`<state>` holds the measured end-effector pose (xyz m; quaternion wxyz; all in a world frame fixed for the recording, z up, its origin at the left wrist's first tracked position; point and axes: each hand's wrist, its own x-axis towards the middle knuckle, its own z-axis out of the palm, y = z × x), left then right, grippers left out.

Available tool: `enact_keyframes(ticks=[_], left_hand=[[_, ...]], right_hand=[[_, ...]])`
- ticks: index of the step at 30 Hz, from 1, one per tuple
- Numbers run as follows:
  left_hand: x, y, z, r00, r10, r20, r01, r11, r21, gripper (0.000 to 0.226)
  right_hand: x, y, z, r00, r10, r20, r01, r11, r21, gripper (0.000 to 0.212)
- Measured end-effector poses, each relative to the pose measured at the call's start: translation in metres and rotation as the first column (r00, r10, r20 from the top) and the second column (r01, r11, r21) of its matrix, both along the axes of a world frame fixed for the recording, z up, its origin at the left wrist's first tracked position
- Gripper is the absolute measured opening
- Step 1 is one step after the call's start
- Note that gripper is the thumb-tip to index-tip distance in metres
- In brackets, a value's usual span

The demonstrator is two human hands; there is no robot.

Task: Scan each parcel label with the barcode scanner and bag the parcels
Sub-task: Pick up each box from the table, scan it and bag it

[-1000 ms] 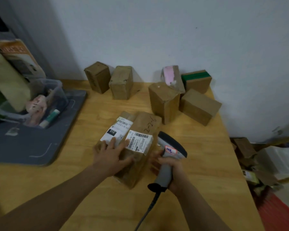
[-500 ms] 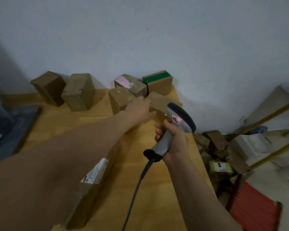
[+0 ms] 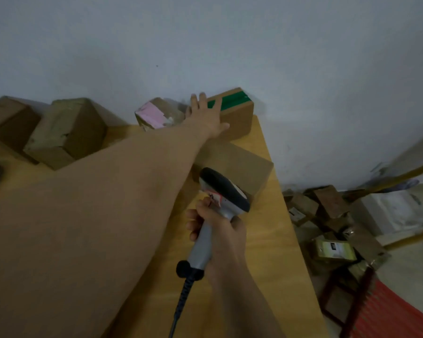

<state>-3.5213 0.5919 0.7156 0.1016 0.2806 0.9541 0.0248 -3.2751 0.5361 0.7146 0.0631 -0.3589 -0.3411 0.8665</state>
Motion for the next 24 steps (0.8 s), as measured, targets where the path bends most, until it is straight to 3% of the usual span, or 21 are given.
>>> enact_keyframes(ticks=[5, 9, 12, 15, 19, 24], left_hand=[[-0.029, 0.015, -0.012, 1.0, 0.013, 0.007, -0.013, 1.0, 0.003, 0.083], [-0.038, 0.012, -0.011, 1.0, -0.021, 0.01, 0.02, 0.999, 0.03, 0.068], [-0.032, 0.003, -0.01, 0.997, -0.071, -0.04, 0.071, 0.997, -0.005, 0.068], [-0.017, -0.016, -0.007, 0.988, -0.151, -0.037, 0.148, 0.986, -0.08, 0.081], [0.015, -0.053, 0.001, 0.975, -0.222, -0.003, 0.217, 0.956, -0.196, 0.073], [0.06, -0.11, 0.006, 0.971, -0.219, 0.097, 0.235, 0.949, -0.212, 0.072]], right_hand=[[-0.02, -0.004, -0.014, 0.996, 0.052, 0.071, -0.054, 0.998, 0.026, 0.019], [-0.024, 0.001, -0.021, 0.991, 0.091, 0.098, -0.096, 0.995, 0.042, 0.003], [-0.023, 0.003, -0.022, 0.99, 0.083, 0.113, -0.09, 0.994, 0.057, 0.004], [-0.019, 0.003, -0.02, 0.992, 0.051, 0.118, -0.061, 0.995, 0.084, 0.008], [0.002, 0.007, -0.009, 0.995, -0.035, 0.096, 0.017, 0.983, 0.185, 0.017], [0.035, 0.015, 0.014, 0.987, -0.138, 0.082, 0.106, 0.942, 0.32, 0.02]])
